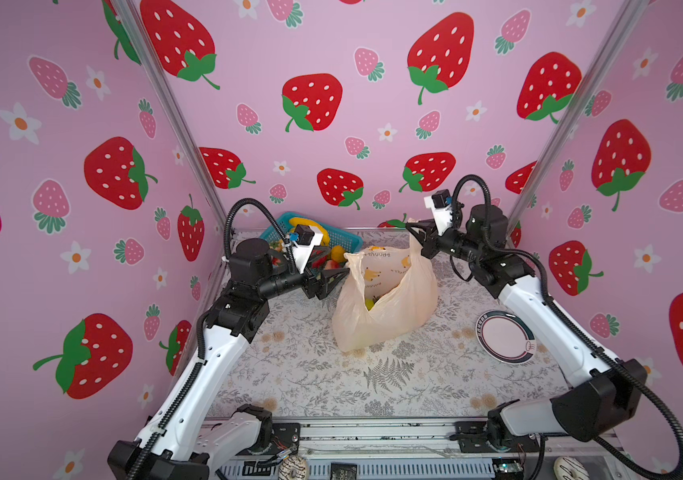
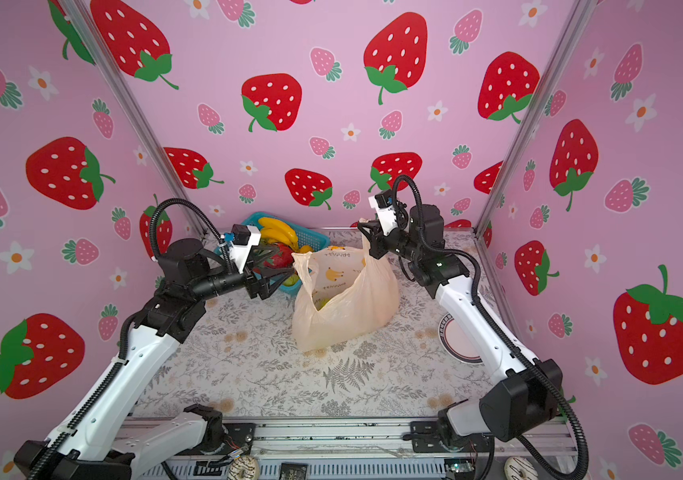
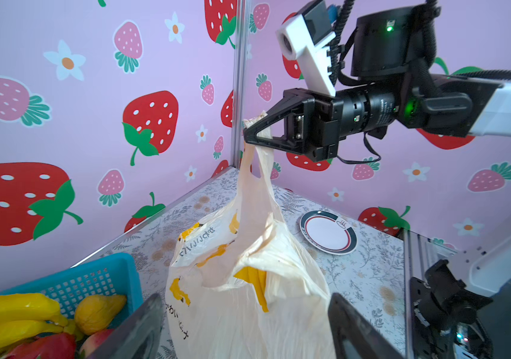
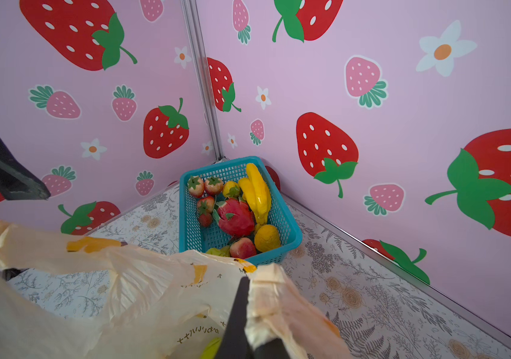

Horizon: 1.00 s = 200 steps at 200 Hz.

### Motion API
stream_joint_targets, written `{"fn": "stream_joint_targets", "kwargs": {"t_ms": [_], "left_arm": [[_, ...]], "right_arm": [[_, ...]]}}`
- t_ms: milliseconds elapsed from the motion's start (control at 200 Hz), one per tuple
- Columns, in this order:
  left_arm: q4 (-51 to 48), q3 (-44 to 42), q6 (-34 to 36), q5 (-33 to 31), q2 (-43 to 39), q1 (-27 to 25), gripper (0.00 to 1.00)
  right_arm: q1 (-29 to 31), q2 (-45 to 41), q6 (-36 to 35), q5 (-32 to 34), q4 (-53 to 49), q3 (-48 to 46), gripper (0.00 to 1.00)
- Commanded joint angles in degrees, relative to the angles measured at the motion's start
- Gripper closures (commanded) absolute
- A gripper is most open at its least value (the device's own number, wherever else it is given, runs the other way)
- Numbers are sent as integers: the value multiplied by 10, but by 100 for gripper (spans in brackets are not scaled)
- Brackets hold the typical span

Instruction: Place the fake fruits into the plastic bag and tie a complex knot

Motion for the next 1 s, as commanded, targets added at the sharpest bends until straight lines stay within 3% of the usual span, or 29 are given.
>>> {"fn": "stream_joint_targets", "kwargs": {"t_ms": [0, 95, 320, 585, 755, 865, 941, 996], "left_arm": [[-16, 40, 34, 52, 18, 2, 13], [-18, 59, 30, 79, 39, -6, 12], [-38, 97, 65, 79, 74, -39, 5], [-92, 143, 118, 73, 124, -49, 7], [-91, 142, 114, 95, 137, -50, 28], [-77, 140, 98, 97, 138, -50, 53], [-35, 133, 45, 80, 131, -49, 66], [5, 124, 2, 63, 121, -50, 82]], "right_arm": [[0, 1, -13, -19, -1, 17, 100], [-1, 2, -11, -20, -3, 15, 100], [0, -2, -6, -20, 0, 11, 100], [0, -2, -7, -21, 0, 7, 100], [0, -2, -8, -16, 0, 6, 100], [-1, -6, -8, -12, -1, 6, 100], [0, -17, -7, 1, -1, 0, 100], [-1, -33, -2, 14, 2, -10, 100]]}}
